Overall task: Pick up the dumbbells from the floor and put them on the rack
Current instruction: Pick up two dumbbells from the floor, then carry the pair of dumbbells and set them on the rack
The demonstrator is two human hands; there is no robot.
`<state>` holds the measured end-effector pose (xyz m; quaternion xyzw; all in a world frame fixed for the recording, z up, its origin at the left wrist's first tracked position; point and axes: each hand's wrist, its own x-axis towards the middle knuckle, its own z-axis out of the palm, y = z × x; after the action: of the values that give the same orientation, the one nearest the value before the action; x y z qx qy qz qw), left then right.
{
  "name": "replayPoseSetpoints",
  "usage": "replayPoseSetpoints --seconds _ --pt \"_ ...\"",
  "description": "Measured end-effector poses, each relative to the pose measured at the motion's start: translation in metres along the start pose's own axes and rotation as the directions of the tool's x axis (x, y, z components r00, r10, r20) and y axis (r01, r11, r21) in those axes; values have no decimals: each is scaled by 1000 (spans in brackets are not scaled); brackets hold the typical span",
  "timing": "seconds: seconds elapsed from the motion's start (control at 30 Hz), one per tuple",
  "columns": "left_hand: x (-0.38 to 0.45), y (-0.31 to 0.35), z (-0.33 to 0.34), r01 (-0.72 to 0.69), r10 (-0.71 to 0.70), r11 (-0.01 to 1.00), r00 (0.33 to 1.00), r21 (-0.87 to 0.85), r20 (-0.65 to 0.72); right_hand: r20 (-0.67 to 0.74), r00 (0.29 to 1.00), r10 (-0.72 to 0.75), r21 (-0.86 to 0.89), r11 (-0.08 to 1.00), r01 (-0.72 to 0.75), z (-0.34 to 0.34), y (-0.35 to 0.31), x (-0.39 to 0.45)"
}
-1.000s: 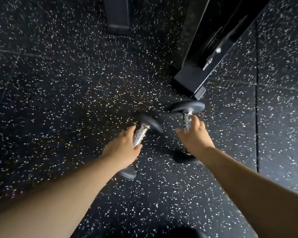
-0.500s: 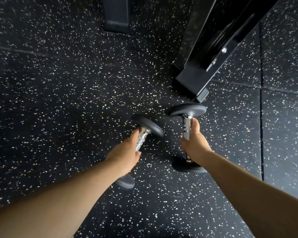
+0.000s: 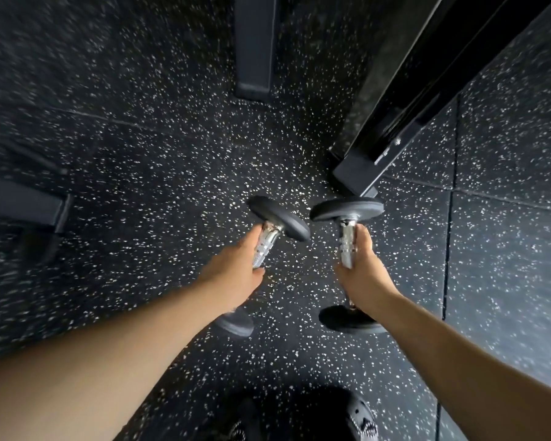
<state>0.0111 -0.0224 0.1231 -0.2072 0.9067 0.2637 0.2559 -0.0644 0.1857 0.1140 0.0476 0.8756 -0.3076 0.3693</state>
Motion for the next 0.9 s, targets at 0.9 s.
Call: replayPoseSetpoints --seconds 0.9 --pt "-300 8 -438 21 -206 845 935 -534 -290 76 885 -459 -49 885 463 -141 -432 -306"
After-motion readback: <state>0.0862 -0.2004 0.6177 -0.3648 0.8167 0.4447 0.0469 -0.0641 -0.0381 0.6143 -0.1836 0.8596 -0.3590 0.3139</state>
